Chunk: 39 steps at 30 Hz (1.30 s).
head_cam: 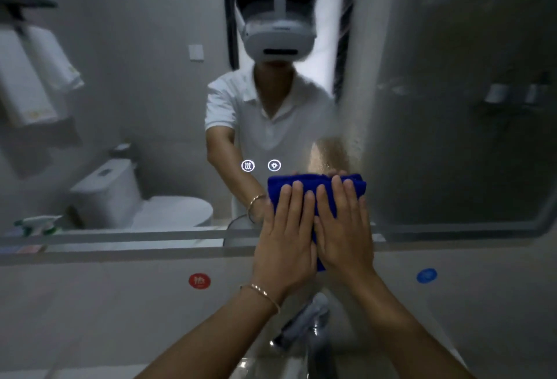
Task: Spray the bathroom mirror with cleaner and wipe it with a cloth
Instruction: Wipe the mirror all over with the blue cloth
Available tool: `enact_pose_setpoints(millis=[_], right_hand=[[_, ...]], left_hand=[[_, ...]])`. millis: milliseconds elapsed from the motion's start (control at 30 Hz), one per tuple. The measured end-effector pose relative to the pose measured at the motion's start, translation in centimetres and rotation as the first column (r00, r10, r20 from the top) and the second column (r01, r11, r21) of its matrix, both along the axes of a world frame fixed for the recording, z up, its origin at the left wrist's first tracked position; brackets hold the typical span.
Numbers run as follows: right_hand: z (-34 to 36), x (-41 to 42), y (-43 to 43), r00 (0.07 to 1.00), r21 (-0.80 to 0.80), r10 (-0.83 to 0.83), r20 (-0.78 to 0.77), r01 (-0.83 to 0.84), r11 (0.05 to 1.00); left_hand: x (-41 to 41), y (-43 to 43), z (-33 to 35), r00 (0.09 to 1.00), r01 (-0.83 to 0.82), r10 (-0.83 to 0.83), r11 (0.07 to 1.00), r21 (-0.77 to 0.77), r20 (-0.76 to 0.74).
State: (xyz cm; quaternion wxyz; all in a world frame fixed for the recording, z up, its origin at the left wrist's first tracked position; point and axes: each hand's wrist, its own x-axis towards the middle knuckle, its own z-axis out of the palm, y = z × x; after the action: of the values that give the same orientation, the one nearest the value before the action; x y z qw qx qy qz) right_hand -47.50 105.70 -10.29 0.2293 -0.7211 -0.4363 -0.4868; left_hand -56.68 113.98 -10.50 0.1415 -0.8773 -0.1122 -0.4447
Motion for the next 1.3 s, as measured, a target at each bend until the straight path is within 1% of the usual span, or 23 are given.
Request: enact_pose_setpoints(millis=[133, 233, 300, 400, 500, 633, 700, 800, 900, 1067, 1167, 1300], right_hand=[[9.7, 1.5, -0.9, 1.0, 0.074, 0.019, 0.021, -0.021, 0.997], [17.8, 1.8, -1.0, 0.998, 0.09, 0.03, 0.064, -0.035, 0.995], [21.4, 1.7, -1.0, 0.998, 0.081, 0.029, 0.062, -0.034, 0.996], [22.8, 1.6, -1.1, 0.997, 0.082, 0.019, 0.073, -0.025, 0.996], [21.8, 1.9, -0.9, 0.993, 0.122, 0.022, 0.112, -0.036, 0.992], [19.3, 2.7, -0.6, 0.986, 0.188, 0.025, 0.162, -0.056, 0.981], [17.2, 3.0, -0.9, 0.987, 0.169, 0.014, 0.161, -0.042, 0.985], [13.8, 3.1, -1.7, 0.992, 0.117, 0.025, 0.12, -0.039, 0.992], [10.0, 3.0, -2.6, 0.998, 0.061, 0.001, 0.065, -0.005, 0.998], [3.2, 2.7, -3.8, 0.998, -0.044, -0.037, 0.043, 0.039, 0.998], [0.6, 2.3, -3.8, 0.998, -0.064, -0.068, -0.007, 0.068, 0.996], [-0.6, 2.2, -3.8, 0.997, -0.043, -0.077, -0.013, 0.076, 0.996]], left_hand=[[2.0, -0.7, 10.2, 0.987, 0.06, -0.07, 0.996, 0.071, 0.144], [2.6, -0.4, 17.6, 0.968, 0.004, -0.038, 0.991, 0.137, 0.248], [2.5, -0.1, 21.0, 0.965, -0.044, 0.002, 0.987, 0.153, 0.262], [2.5, -0.3, 22.3, 0.969, -0.103, 0.063, 0.982, 0.157, 0.238], [2.6, -0.4, 21.2, 0.959, -0.157, 0.106, 0.971, 0.18, 0.263], [2.9, -0.5, 19.0, 0.965, -0.129, 0.081, 0.975, 0.181, 0.25], [3.0, -0.7, 17.0, 0.973, -0.098, 0.056, 0.979, 0.178, 0.224], [3.2, -1.0, 13.5, 0.988, -0.074, 0.05, 0.984, 0.162, 0.148], [3.2, -1.6, 9.5, 0.992, -0.067, 0.051, 0.988, 0.142, 0.112], [2.5, -1.8, 3.0, 0.999, -0.027, 0.019, 0.988, 0.155, 0.05], [2.3, -1.7, 0.6, 0.999, -0.029, 0.026, 0.987, 0.16, 0.021], [2.4, -1.8, -0.5, 0.999, -0.032, 0.03, 0.989, 0.145, 0.016]])
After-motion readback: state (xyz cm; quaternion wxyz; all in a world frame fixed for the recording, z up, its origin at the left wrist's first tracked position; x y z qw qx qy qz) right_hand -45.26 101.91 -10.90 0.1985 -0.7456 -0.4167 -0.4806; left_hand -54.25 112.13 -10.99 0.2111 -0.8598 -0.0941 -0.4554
